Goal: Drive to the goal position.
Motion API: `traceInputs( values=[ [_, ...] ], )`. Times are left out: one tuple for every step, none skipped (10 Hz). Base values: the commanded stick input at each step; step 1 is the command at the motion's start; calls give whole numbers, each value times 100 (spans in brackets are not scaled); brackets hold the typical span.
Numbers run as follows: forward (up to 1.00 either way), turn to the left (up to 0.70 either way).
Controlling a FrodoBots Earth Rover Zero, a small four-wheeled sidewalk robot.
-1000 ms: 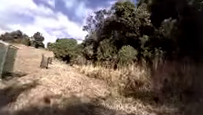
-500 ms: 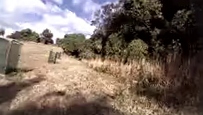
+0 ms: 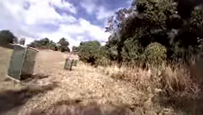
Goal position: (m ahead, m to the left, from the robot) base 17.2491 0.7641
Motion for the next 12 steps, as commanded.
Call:
traceInputs(
  values=[
    [70, 0],
    [70, 0],
    [70, 0],
    [70, 0],
    [70, 0],
    [70, 0],
    [70, 0],
    [70, 0],
    [70, 0],
    [70, 0],
    [70, 0],
    [70, 0]
  ],
)
